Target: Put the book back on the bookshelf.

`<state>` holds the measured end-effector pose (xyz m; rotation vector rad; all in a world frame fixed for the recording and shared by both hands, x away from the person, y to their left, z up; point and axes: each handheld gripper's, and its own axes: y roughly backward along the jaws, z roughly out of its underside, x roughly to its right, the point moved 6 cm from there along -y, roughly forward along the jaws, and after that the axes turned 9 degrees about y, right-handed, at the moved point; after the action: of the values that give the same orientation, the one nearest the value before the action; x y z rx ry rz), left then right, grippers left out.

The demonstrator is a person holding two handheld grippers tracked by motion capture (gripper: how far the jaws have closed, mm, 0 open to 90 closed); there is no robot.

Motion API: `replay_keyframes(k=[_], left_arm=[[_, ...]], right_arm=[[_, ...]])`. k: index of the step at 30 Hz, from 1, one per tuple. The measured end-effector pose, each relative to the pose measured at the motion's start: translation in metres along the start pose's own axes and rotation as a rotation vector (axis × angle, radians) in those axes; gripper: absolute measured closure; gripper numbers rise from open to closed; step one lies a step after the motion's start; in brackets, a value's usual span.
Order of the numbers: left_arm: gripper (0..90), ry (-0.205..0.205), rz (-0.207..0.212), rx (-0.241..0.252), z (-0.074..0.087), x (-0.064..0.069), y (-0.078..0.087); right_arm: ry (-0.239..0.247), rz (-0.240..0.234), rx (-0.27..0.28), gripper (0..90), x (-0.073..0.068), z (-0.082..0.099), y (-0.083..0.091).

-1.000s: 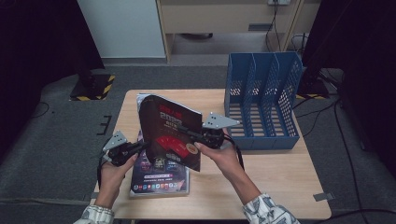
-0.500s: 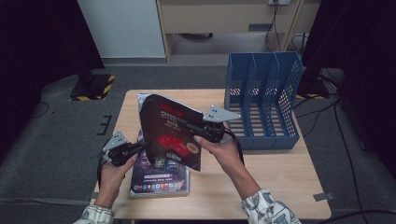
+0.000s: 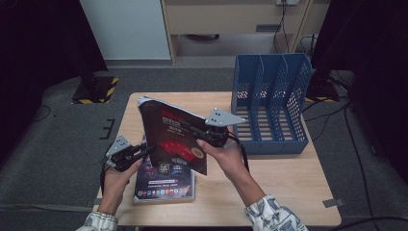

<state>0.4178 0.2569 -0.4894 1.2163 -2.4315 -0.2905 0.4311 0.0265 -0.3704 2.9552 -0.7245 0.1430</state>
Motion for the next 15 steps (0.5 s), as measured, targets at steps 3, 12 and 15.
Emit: replay_keyframes(k=[3,12,15], left_arm=[[50.4,0.014,-0.039,0.001,0.004,-0.006,-0.001],[28.3,0.008,-0.117,-0.038,0.012,-0.015,-0.002],[22.1,0.008,-0.138,-0.059,0.015,-0.017,-0.004]], right_arm=[[0.011,0.003,-0.001,86.8,-0.004,-0.003,0.000],[0.012,0.042,-0.002,86.8,0.004,-0.016,0.003],[0.021,0.058,-0.005,86.9,0.009,-0.023,0.003]])
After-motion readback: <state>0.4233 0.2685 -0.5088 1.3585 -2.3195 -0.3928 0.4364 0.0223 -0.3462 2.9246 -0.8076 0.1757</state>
